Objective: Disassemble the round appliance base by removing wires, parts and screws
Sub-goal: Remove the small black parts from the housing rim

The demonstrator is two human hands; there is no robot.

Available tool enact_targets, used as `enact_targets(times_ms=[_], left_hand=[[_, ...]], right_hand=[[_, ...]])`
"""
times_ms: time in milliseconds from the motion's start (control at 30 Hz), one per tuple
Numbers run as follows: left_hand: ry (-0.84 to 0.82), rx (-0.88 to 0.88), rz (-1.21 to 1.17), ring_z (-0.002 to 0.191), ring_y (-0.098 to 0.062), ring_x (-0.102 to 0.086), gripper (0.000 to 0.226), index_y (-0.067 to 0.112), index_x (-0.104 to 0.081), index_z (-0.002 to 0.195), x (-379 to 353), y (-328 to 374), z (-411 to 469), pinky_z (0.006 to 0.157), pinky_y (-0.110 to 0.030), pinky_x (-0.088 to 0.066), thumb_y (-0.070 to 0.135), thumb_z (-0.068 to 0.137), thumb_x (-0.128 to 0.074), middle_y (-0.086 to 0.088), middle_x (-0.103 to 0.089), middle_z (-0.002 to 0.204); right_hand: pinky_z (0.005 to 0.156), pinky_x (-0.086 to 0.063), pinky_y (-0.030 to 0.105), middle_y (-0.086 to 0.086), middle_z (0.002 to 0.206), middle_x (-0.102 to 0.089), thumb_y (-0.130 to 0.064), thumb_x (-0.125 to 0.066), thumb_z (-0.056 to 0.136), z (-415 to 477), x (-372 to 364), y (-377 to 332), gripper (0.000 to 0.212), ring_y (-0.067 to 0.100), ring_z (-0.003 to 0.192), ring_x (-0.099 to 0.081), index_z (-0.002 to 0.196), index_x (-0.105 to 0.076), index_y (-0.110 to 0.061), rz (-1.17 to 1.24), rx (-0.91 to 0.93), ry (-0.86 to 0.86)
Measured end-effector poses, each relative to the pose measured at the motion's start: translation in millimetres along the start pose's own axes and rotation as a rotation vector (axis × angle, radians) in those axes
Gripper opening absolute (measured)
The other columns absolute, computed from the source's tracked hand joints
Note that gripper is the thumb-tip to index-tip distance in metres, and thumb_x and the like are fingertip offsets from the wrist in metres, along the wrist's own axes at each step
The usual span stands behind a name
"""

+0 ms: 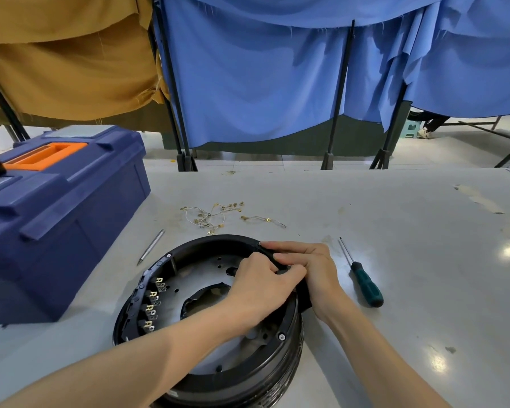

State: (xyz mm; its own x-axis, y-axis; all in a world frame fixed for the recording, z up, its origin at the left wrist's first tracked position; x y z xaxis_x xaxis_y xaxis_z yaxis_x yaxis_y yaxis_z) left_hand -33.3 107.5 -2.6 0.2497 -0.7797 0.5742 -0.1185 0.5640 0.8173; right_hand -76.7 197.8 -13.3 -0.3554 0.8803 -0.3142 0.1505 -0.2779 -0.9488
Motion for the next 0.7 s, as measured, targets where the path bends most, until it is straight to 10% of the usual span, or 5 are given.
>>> enact_targets(times_ms=[700], left_hand=[[0.036,0.018,0.079,0.034,-0.01,-0.037,0.05,0.016,-0.033,0.036,-1,2,-1,0.031,-0.02,-0.023,0.042,0.067,-0.062,0.008,-0.033,0.027]], right_hand=[[0.072,-0.058,0.024,0.013,0.094,-0.076,0.0,-0.067,0.083,15,-3,3,0.019,0.019,0.085,-0.072,0.094,-0.079,-0.01,-0.125,0.01,-0.058]])
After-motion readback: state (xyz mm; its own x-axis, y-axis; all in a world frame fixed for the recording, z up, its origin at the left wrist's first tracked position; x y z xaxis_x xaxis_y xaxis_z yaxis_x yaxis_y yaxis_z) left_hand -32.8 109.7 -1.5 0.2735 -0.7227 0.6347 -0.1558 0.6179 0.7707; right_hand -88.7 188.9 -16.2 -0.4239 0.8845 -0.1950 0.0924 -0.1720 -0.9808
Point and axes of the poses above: each hand's wrist, its own z-axis towards the middle knuckle, its own x-axis out of the back of the hand, y = z × x, the point moved 6 cm from there along z, towards the middle knuckle
